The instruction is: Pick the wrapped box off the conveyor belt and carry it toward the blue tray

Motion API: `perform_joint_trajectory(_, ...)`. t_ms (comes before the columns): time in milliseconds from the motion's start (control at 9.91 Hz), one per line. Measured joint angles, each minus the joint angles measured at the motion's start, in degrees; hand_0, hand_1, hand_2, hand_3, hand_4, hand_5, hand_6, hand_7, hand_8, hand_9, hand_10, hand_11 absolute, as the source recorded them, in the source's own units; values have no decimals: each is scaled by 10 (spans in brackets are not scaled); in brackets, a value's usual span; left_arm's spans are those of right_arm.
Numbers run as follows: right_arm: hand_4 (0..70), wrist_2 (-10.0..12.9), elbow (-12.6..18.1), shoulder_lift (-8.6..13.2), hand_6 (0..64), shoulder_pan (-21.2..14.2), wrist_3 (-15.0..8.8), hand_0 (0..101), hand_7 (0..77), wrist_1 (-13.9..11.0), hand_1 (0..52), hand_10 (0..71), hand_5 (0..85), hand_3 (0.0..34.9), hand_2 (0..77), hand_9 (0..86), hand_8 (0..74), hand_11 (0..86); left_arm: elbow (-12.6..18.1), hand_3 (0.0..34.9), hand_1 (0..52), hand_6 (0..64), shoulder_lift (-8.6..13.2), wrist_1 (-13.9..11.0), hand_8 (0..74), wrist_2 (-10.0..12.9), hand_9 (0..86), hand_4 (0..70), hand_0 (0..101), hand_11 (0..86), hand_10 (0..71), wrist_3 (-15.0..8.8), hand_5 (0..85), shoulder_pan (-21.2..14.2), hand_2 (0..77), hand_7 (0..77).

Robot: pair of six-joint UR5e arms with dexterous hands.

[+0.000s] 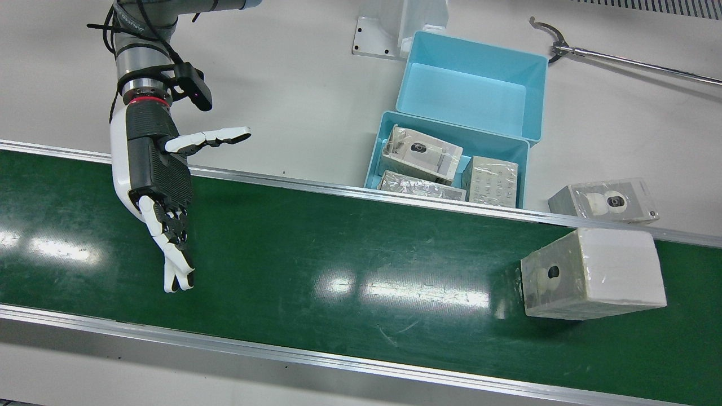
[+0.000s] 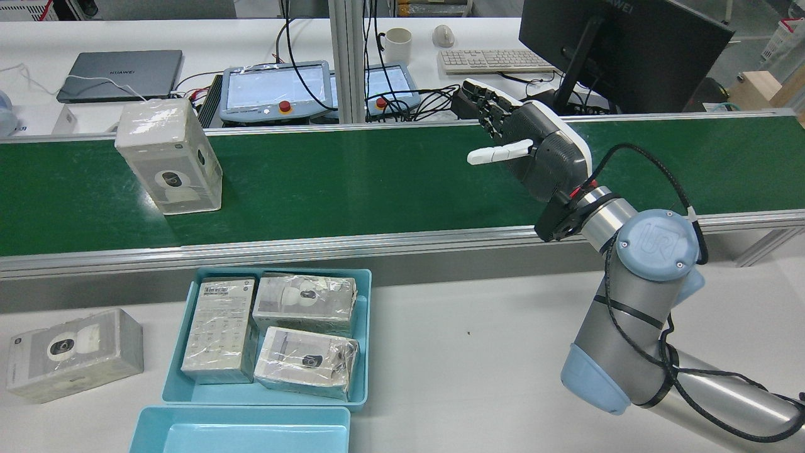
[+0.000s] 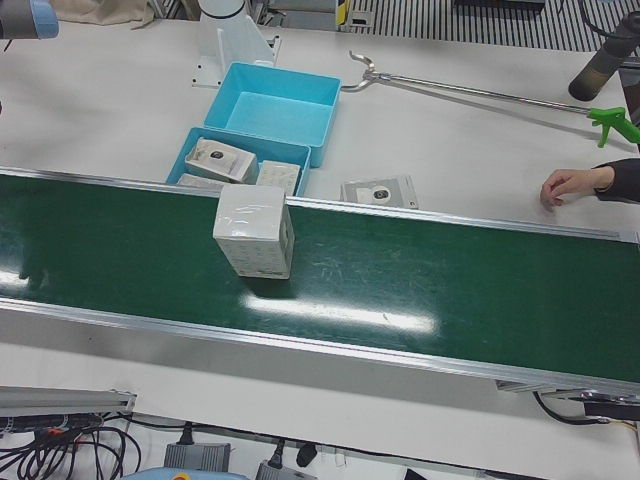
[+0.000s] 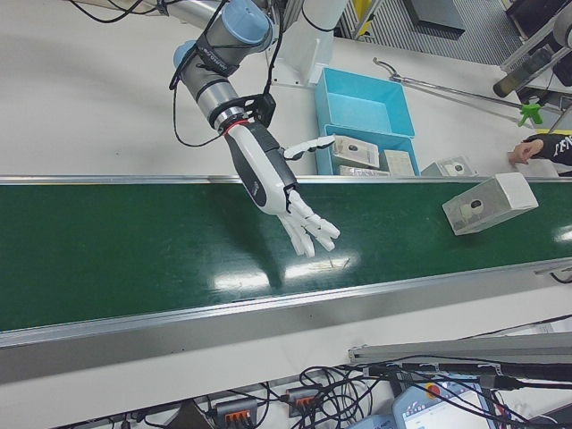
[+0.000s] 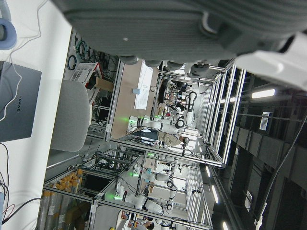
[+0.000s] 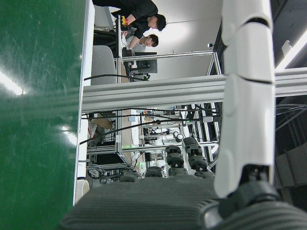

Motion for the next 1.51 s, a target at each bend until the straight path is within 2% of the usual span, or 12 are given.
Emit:
perform_joint_trajectory(303,65,0,-1,-1,5,-1,-2,484,11,-1,153,0,115,0,82,16,0,5,0,0,0,5,0,0,5,0,5,0,0,5,5,0,11,0,5,5)
perform_joint_trajectory(404,71,-1,-4,-1,5,-3,-2,484,11,0,191,0,115,0,114,16,0,5,0,0,0,5,0,0,5,0,5,0,0,5,5,0,11,0,5,5)
perform_joint_trajectory(606,49,-1,-12,-1,5,-6,0,484,11,0,180,0,120,0,104,16,0,5,0,0,0,5,0,0,5,0,0,0,0,5,5,0,11,0,11,5)
perform_joint_trajectory(908,49,-1,-21,0,0,-7,4,484,16,1,169,0,104,0,104,16,0,11,0,0,0,5,0,0,5,0,0,0,0,5,5,0,11,0,11,5)
perform_joint_trajectory(1514,71,-2,-20,-1,11,0,10,490,22,0,175,0,125,0,114,27,0,11,0,0,0,5,0,0,5,0,0,0,0,5,5,0,11,0,11,5)
